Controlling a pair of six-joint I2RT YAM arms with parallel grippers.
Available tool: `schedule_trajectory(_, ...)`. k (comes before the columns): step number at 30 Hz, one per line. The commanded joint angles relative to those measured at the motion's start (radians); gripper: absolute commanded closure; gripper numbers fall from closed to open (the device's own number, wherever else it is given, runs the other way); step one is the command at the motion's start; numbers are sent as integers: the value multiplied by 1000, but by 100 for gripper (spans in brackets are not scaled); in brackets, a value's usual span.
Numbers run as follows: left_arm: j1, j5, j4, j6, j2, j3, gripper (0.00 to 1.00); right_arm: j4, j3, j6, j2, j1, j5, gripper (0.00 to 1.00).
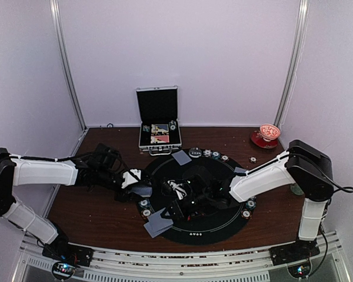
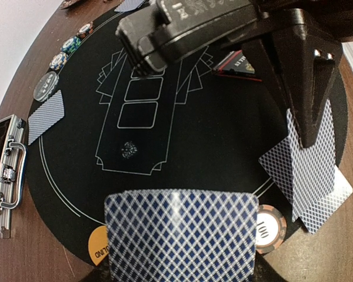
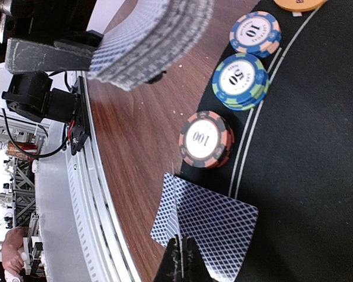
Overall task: Distribute texas hold em gaming equipment
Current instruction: Distribute the poker card in the big blind area, then pick up the poker card from the face-down deck piles.
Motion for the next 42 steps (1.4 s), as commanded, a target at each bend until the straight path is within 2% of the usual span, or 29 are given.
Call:
schedule_trajectory(1, 1, 16, 31, 3, -13, 14, 44, 42, 36, 6, 35, 12, -37, 100)
schedule_trajectory(6, 1, 17, 30, 4, -14, 14, 44, 39, 44, 8, 47, 21, -45, 99)
schedule_trajectory(10, 1, 18, 30, 4, -13, 15, 44, 11, 48, -1, 42, 23, -25, 94)
schedule_trajectory(17, 1, 20, 29, 5, -13, 15, 44, -81, 67, -37, 13, 21, 42, 76)
schedule_trajectory(23, 1, 21, 29, 5, -13, 15, 44, -175, 85, -72, -38, 20, 134, 64)
schedule_trajectory(31, 1, 22, 27, 5, -13, 17, 44, -273, 95, -95, -123, 8, 277, 38)
schedule_trajectory(34, 1, 23, 27, 4, -13, 17, 44, -247, 89, -76, -142, 4, 303, 32)
schedule_trajectory(42, 1, 23, 26, 4, -13, 17, 44, -38, 104, 52, -102, 4, 259, 24)
